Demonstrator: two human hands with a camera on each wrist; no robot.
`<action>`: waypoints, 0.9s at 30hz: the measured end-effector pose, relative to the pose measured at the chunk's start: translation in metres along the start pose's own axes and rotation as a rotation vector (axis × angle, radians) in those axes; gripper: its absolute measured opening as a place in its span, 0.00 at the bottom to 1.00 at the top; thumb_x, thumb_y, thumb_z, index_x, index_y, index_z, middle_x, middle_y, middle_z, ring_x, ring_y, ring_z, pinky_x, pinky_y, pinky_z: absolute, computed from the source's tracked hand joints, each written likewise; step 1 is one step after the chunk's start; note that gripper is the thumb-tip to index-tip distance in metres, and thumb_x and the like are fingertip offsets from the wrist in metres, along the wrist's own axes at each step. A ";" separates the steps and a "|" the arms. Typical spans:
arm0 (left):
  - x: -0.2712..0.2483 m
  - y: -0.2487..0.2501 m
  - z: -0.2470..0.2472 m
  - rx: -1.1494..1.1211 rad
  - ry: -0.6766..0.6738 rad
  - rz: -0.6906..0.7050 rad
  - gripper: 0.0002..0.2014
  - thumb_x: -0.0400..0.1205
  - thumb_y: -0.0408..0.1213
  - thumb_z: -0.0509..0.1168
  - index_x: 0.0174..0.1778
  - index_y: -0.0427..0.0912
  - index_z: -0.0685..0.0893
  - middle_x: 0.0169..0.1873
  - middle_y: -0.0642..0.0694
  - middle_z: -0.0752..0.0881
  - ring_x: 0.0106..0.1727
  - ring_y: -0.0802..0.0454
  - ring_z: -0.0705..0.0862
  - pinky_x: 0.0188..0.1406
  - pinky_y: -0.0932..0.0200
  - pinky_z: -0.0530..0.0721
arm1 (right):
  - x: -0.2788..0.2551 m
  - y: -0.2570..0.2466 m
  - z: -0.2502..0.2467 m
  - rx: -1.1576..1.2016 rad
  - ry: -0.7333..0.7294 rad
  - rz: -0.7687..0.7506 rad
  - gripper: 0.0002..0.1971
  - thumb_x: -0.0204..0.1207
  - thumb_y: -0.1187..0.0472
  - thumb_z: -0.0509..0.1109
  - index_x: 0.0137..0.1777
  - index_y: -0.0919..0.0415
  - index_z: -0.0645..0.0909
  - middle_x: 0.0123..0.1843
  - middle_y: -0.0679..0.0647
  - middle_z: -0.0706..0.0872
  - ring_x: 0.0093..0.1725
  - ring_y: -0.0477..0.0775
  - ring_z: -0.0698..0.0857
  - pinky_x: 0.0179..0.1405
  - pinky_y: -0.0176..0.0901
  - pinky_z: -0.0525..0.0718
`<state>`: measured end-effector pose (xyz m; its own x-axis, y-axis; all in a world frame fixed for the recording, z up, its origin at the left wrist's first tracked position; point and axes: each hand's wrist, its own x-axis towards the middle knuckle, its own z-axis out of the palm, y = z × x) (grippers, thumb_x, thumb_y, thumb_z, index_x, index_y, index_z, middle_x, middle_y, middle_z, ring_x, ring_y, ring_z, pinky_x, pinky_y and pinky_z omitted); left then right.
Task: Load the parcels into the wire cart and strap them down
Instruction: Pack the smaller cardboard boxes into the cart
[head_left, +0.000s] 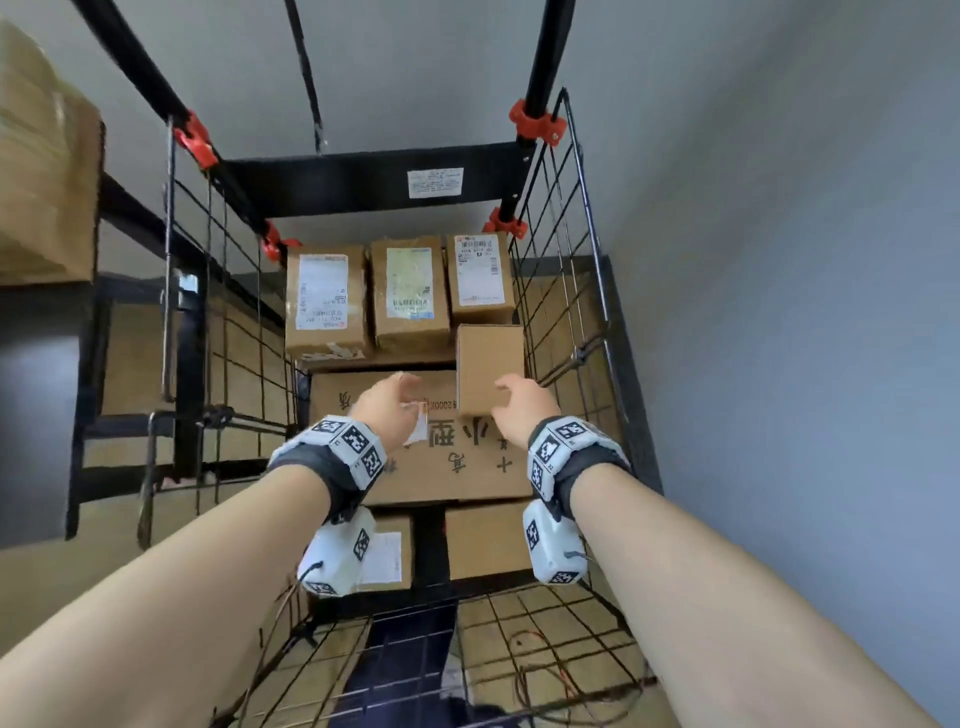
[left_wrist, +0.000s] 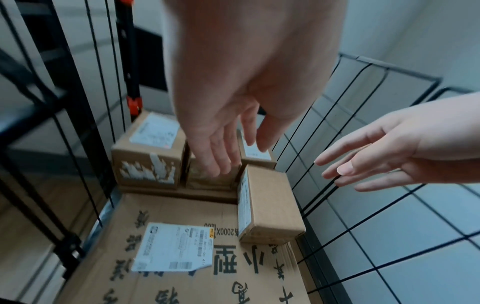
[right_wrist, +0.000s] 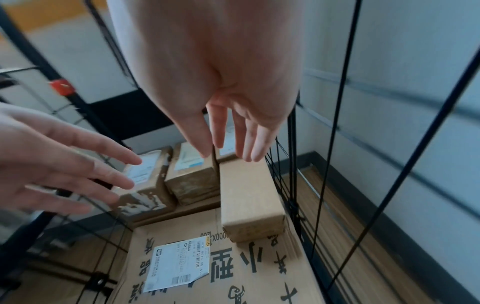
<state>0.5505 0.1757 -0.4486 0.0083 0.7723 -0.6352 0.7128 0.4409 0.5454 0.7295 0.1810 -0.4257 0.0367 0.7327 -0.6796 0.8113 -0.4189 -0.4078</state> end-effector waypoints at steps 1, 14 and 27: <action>-0.016 0.001 -0.006 0.049 0.029 0.008 0.20 0.83 0.34 0.59 0.73 0.48 0.73 0.64 0.46 0.83 0.59 0.47 0.83 0.55 0.54 0.84 | -0.016 -0.006 -0.004 -0.043 -0.003 -0.027 0.24 0.79 0.65 0.62 0.76 0.55 0.71 0.73 0.57 0.77 0.65 0.60 0.80 0.60 0.44 0.79; -0.255 -0.025 -0.103 0.353 0.380 0.032 0.18 0.83 0.35 0.56 0.69 0.46 0.76 0.63 0.42 0.82 0.63 0.41 0.81 0.59 0.52 0.78 | -0.210 -0.104 0.015 -0.380 0.044 -0.433 0.15 0.80 0.63 0.60 0.64 0.60 0.79 0.63 0.58 0.84 0.59 0.61 0.83 0.60 0.51 0.83; -0.386 -0.150 -0.201 0.259 0.624 -0.186 0.17 0.82 0.37 0.57 0.68 0.47 0.77 0.65 0.43 0.80 0.65 0.43 0.79 0.61 0.54 0.77 | -0.292 -0.225 0.106 -0.585 0.030 -0.735 0.16 0.78 0.63 0.61 0.65 0.62 0.79 0.64 0.60 0.83 0.62 0.62 0.83 0.62 0.53 0.82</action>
<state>0.2989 -0.0962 -0.1755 -0.4793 0.8469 -0.2304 0.8079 0.5283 0.2611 0.4739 0.0045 -0.2004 -0.5928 0.7235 -0.3538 0.8011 0.4846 -0.3513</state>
